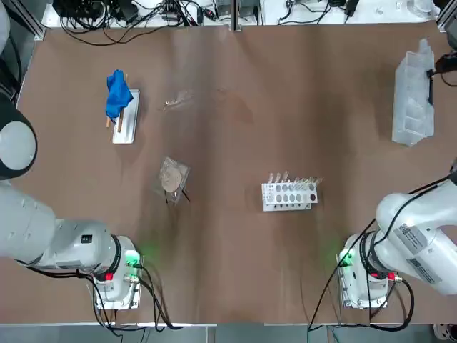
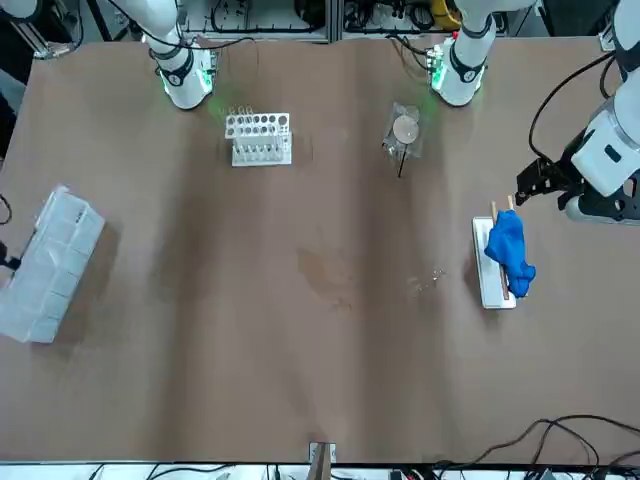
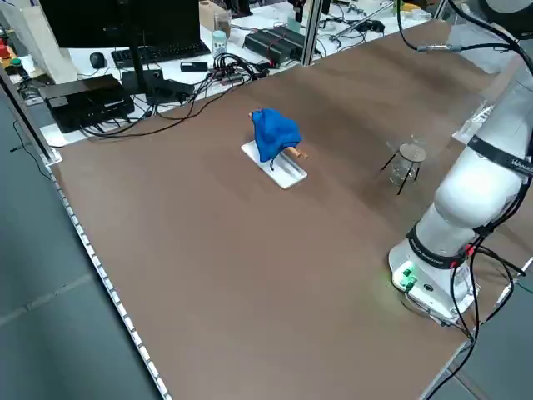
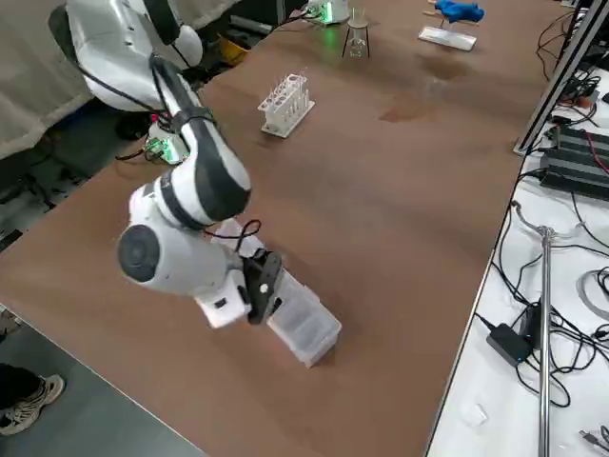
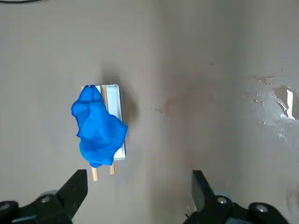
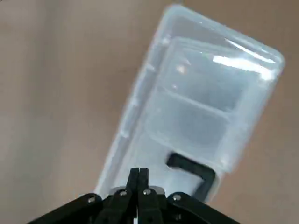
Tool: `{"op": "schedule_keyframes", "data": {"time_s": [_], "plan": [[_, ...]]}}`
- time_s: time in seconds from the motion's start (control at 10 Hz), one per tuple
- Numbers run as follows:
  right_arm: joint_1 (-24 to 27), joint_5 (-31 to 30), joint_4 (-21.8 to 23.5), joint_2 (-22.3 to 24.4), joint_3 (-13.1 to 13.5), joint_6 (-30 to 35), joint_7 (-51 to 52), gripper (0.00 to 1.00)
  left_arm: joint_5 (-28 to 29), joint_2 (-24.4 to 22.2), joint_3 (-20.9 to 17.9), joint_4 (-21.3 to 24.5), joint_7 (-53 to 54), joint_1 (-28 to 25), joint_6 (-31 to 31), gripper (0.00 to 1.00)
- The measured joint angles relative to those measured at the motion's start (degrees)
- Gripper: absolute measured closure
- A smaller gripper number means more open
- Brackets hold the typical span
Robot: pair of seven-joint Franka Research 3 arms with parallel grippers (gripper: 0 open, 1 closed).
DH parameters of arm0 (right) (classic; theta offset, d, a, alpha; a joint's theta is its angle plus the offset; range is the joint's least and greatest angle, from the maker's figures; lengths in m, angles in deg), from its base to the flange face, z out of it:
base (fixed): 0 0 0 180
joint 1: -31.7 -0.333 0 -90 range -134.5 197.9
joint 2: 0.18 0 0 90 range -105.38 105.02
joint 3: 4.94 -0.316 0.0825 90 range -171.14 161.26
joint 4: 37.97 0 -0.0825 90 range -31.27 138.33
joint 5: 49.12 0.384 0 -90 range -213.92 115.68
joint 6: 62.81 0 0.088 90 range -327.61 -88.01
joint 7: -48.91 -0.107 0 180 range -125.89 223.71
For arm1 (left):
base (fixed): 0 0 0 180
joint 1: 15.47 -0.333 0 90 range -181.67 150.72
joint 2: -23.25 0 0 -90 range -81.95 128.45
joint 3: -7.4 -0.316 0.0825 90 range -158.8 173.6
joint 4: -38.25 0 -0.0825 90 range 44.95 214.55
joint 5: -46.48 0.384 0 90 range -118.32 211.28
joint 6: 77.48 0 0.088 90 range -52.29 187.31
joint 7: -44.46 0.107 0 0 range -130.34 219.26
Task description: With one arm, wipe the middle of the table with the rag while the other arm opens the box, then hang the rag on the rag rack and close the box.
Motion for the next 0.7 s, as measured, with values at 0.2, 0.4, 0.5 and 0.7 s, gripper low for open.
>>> {"op": "schedule_keyframes", "data": {"time_s": [0.2,0.4,0.5,0.7], "plan": [[-1.69,0.0,0.01,-0.11,-0.02,-0.46,-1.04,0.94,0.0,0.0,0.0,0.0,0.0,0.0,0.0,0.02],[-1.56,-0.06,0.1,-0.61,0.28,-2.87,-1.04,0.94,0.0,0.0,0.0,0.0,0.0,0.0,0.0,0.02],[-1.56,-0.07,0.19,-0.92,0.29,-4.16,-1.04,0.94,0.0,0.01,0.01,0.0,0.0,0.0,0.0,0.02],[-1.66,-0.08,0.42,-1.28,0.23,-4.51,-1.03,0.94,0.0,0.01,0.01,0.0,0.0,0.0,0.0,0.02]]}}
